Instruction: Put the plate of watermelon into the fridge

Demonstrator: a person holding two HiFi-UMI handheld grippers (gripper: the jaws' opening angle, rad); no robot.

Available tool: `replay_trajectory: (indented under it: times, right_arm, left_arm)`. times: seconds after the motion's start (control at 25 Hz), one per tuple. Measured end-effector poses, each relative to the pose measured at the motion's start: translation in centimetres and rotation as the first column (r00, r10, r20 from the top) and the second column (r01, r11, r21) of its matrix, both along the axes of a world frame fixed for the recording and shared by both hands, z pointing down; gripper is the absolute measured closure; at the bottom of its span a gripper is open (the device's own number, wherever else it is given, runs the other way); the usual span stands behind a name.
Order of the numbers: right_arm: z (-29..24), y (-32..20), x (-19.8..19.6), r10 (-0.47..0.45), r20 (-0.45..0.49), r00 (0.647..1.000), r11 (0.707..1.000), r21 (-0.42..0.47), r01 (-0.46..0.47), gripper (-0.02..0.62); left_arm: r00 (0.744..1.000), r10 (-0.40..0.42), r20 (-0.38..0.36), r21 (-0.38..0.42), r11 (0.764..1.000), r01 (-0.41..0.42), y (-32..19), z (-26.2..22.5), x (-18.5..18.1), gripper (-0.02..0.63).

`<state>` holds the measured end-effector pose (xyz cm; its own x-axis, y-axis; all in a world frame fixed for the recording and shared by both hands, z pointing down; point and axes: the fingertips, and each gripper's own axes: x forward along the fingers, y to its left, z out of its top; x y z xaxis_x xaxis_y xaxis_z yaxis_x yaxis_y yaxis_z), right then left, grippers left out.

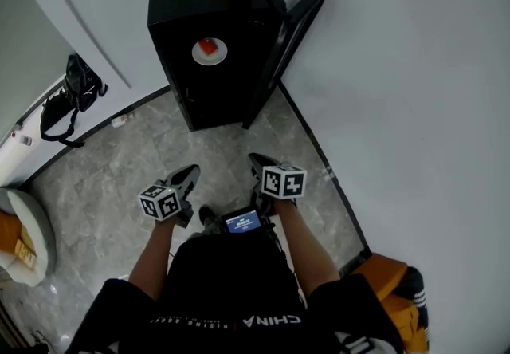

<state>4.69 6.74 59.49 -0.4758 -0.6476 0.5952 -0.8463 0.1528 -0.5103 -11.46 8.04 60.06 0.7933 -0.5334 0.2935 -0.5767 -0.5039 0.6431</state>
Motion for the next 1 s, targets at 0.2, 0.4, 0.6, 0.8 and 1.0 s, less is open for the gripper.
replay_trajectory:
  times: [0.2,0.4,0.6,0.8,1.0]
  right_arm:
    - [-0.3,1.0,2.0,-0.019,0.004,1.0,1.0,0.01,0.019,0.566]
    - [-0.4,0.7,4.3,-0.045,-0.01,0.999,0.999,0.017,0.045,0.566]
    - [-1.4,-1.5,5.1,-0.079,-0.002,0.997,0.995,0.053,0.079,0.566]
    - [-2.8,-4.1,4.4,-0.125,-0.02,0.992,0.987,0.1,0.126,0.568]
    - [-3.6,-5.2,3.1,-0.155,-0.039,0.987,0.981,0.115,0.159,0.572]
  left_arm:
    - [1.0,-0.026,0.011,0.012,1.0,0.026,0.8,-0.4,2.1,0.593]
    - [0.996,-0.013,0.086,0.039,0.999,0.009,0.6,-1.1,5.6,0.594]
    - [0.989,0.017,0.146,0.11,0.993,-0.033,-0.2,-3.4,8.8,0.594]
    - [0.983,0.036,0.182,0.15,0.987,-0.064,-1.6,-4.8,10.3,0.594]
    - [0.974,0.023,0.225,0.164,0.984,-0.062,-2.7,-4.7,9.9,0.594]
